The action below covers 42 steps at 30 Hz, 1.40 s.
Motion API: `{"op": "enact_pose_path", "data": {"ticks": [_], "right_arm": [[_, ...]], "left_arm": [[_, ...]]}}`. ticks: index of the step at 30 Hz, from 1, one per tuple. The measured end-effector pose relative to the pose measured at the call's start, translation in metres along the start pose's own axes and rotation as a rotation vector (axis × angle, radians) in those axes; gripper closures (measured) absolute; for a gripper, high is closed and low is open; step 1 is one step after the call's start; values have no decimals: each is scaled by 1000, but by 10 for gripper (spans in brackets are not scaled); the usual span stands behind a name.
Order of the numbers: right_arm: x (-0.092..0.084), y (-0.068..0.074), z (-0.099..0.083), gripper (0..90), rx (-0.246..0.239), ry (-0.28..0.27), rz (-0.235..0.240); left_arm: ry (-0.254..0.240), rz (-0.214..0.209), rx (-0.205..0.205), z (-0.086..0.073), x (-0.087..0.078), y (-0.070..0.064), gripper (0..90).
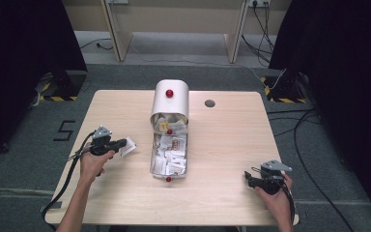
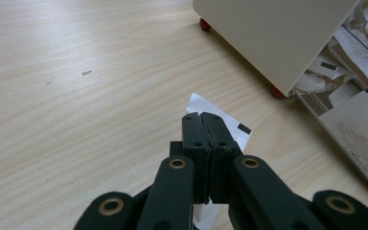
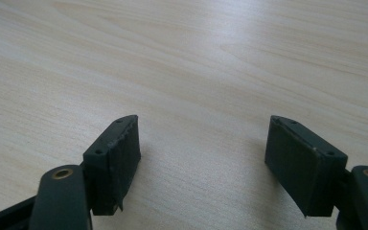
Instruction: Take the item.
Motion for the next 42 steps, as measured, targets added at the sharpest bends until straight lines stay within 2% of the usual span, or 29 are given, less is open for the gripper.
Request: {"op": "enact_pose_path", "data": {"ticks": [11,18,31,36,42], "right_arm": [[0,0,0,286,0,0,0],[0,0,0,286,1,0,0],[0,0,0,286,0,0,0],[0,0,0,286,1,0,0],[0,0,0,286,0,0,0]], "left_arm": [[18,3,-12,-3,5,1,875],[15,14,-22,-3,8,2,818],[4,20,-6,1,-4,0,767],[0,24,-8,2,-8,0,679],[-1,21,-17,4,-17,-2,534]]}}
Point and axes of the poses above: each handheld gripper's, and its own axes: x roughly forward along the jaws, z roughly out of its top, y roughly to its left, the point moved 1 cm from there along x, roughly forward along the jaws, and after that the axes turned 4 degrees about -z, right-handed, at the moved point
